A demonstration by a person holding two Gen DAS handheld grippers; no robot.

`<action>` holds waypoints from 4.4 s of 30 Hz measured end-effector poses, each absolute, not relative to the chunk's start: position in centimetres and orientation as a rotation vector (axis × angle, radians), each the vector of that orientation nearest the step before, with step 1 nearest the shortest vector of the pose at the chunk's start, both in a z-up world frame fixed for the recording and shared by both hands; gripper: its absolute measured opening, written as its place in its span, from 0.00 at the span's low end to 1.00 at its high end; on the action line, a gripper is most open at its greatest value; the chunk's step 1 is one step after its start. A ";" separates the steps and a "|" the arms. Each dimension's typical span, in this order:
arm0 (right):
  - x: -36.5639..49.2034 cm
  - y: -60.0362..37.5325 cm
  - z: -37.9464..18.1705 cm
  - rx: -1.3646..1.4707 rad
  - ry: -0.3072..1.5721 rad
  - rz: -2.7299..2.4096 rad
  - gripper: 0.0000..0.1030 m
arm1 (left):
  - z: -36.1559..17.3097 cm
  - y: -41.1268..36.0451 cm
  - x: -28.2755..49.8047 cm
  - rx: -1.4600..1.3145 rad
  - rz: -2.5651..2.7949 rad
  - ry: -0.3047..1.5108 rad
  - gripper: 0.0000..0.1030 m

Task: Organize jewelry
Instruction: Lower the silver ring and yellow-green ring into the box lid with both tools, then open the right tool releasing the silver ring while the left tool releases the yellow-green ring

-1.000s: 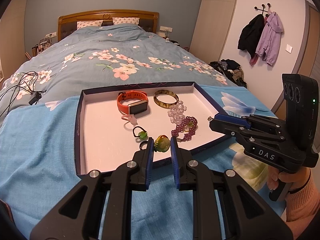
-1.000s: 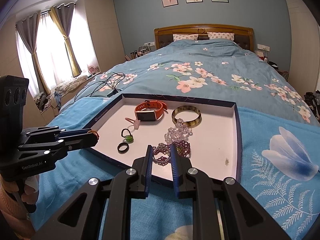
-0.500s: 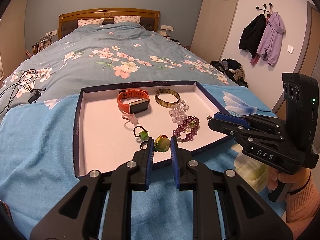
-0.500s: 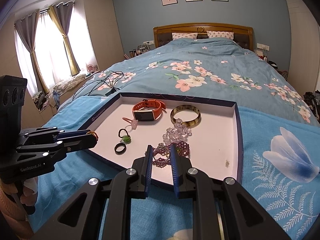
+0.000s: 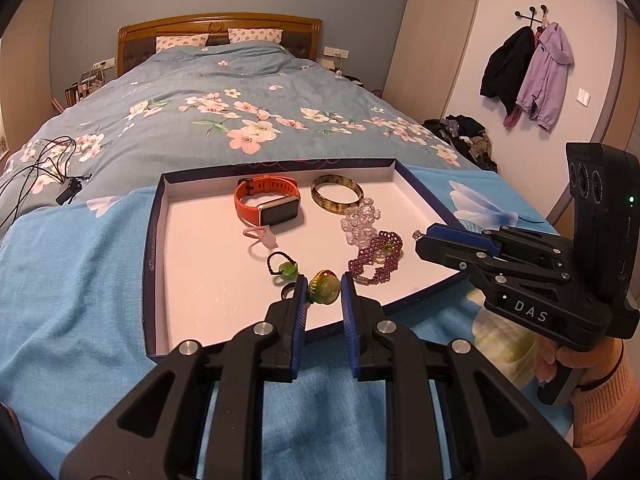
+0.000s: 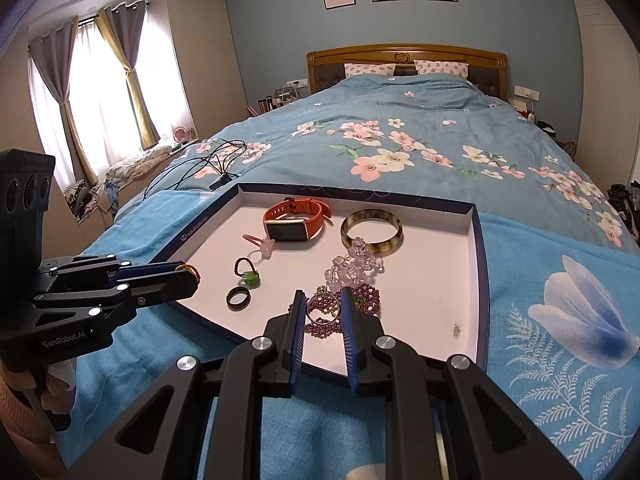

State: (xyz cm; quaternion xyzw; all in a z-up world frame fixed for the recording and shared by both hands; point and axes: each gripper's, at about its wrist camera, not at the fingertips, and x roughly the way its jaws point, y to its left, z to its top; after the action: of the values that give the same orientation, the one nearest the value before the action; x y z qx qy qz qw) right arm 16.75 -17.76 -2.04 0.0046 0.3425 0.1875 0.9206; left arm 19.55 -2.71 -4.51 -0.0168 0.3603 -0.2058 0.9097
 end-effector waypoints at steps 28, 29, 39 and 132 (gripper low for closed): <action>17.4 -17.7 -3.0 0.002 0.734 0.374 0.15 | -5.4 -2.8 21.1 -0.040 -0.412 0.771 0.17; 17.5 -17.7 -3.0 0.000 0.734 0.373 0.15 | -5.4 -2.8 21.1 -0.040 -0.411 0.771 0.17; 17.8 -17.6 -3.2 0.000 0.741 0.371 0.15 | -5.6 -2.8 21.2 -0.040 -0.407 0.773 0.17; 19.6 -16.5 -4.4 -0.018 0.842 0.337 0.16 | -8.0 -1.7 21.6 -0.041 -0.375 0.811 0.20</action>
State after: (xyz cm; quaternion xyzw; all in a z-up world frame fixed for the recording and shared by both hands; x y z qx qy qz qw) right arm 19.57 -16.46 -4.44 -0.0086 0.4069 0.1630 0.8988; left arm 21.63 -1.67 -8.03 -0.0199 0.3921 -0.1814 0.9016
